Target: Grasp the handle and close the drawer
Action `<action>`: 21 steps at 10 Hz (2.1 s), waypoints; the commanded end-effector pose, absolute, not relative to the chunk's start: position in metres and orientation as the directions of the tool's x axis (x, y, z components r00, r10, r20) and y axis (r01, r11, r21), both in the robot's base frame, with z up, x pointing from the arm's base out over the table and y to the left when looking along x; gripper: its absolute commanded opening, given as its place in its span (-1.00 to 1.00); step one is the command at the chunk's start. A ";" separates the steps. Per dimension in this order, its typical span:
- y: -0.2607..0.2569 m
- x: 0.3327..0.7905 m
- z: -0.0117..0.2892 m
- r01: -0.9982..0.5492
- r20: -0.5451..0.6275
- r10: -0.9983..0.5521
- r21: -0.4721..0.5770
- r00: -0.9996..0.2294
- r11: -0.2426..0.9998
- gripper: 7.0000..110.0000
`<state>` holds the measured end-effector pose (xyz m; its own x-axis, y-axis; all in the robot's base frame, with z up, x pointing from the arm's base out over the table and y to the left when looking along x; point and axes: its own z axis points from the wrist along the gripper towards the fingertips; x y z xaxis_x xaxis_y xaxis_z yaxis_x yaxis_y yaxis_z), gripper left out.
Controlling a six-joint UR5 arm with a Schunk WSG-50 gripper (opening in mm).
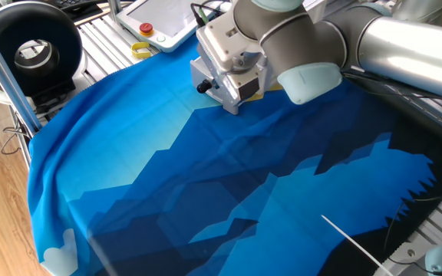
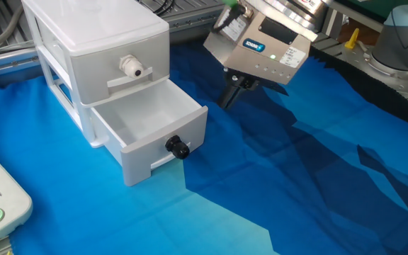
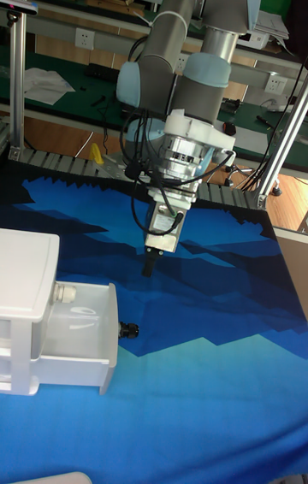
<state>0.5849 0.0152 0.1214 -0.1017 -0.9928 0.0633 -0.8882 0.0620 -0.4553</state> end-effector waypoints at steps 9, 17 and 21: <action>0.014 0.573 0.117 -0.911 0.064 -0.992 -0.407 -0.107 0.072 -1.00; 0.030 0.609 0.135 -0.838 0.015 -0.999 -0.545 -0.043 0.028 -1.00; 0.030 0.613 0.138 -0.825 0.009 -0.999 -0.564 -0.054 0.039 -1.00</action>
